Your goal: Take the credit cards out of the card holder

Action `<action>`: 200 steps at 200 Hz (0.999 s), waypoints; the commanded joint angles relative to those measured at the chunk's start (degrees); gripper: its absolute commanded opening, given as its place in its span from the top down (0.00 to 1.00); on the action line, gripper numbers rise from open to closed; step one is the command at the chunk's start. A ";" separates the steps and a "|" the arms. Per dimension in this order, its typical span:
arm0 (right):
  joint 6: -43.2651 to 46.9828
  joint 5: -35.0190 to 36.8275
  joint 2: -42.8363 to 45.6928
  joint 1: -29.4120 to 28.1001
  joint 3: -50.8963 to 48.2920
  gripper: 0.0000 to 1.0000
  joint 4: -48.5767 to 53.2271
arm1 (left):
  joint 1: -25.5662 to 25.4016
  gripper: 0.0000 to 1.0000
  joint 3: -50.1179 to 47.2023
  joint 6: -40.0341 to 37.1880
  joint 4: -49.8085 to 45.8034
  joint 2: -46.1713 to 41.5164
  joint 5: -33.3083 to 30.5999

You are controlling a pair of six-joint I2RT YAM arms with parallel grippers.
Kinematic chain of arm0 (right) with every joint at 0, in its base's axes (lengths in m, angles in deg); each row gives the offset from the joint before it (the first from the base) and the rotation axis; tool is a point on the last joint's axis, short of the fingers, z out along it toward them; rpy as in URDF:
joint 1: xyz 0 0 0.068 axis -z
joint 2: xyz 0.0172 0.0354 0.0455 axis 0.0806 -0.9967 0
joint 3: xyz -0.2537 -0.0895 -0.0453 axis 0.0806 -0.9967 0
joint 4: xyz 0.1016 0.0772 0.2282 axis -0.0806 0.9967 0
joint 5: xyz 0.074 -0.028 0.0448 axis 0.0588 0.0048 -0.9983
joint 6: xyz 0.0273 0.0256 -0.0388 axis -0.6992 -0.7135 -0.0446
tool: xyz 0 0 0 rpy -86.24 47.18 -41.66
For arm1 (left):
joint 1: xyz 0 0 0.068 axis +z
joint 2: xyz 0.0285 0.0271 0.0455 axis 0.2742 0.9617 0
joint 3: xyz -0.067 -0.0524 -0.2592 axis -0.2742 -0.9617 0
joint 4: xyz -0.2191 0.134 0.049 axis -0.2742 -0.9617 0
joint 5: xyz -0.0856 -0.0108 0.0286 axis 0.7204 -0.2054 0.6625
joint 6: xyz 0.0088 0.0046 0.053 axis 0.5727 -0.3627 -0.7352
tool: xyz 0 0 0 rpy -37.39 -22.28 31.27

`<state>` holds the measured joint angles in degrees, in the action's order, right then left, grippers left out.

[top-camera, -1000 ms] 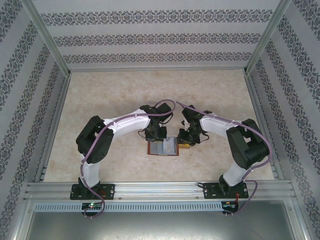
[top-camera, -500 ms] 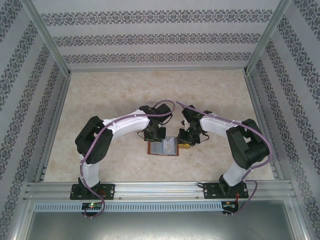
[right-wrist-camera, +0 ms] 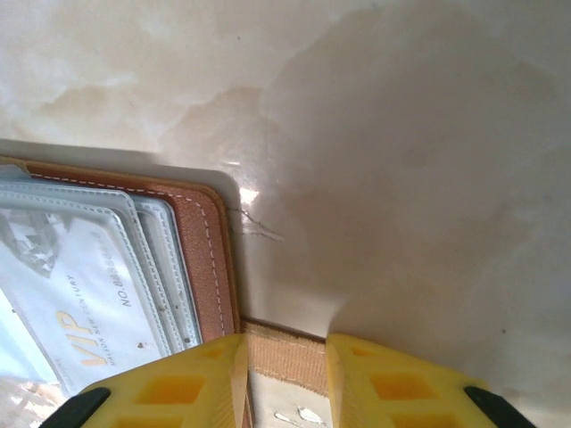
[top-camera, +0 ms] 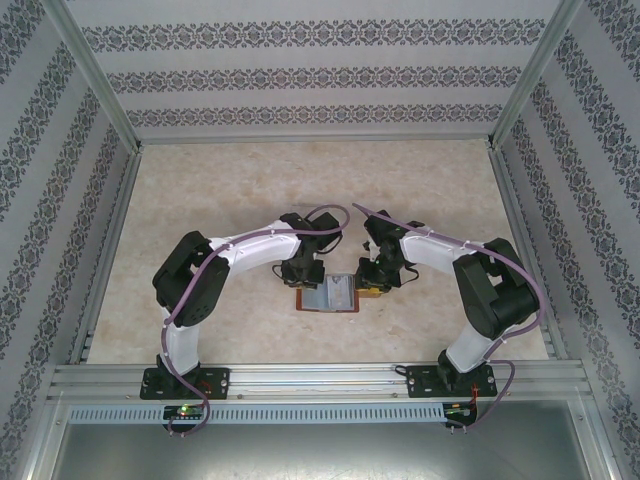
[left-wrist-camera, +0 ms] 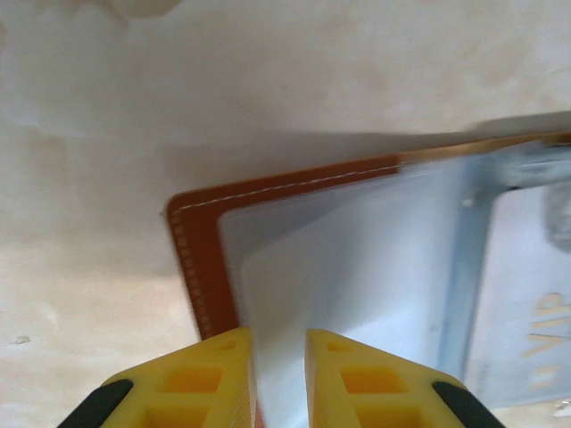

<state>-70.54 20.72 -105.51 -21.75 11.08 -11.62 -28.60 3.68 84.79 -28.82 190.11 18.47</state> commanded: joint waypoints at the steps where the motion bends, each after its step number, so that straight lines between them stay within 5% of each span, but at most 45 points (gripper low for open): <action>1: 0.31 2.26 1.91 0.40 0.57 0.70 3.43 | 0.95 0.78 -1.31 -1.89 -4.54 -2.08 -2.32; 71: -0.66 1.69 5.63 -0.16 2.52 0.69 5.52 | 2.24 0.79 -0.34 -2.07 -4.02 -5.59 -1.00; 156: -4.25 -2.93 3.81 -2.09 1.29 0.70 -0.07 | 2.90 0.80 -6.84 4.06 16.23 -7.46 16.45; 200: -5.20 -3.29 2.61 -3.12 1.12 0.70 -1.66 | 2.94 0.80 -9.22 6.33 21.80 -6.40 20.02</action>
<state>-74.30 18.45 -101.59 -23.98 12.37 -12.08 -26.32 -4.78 88.74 -12.45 183.60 35.04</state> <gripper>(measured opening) 0.303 0.200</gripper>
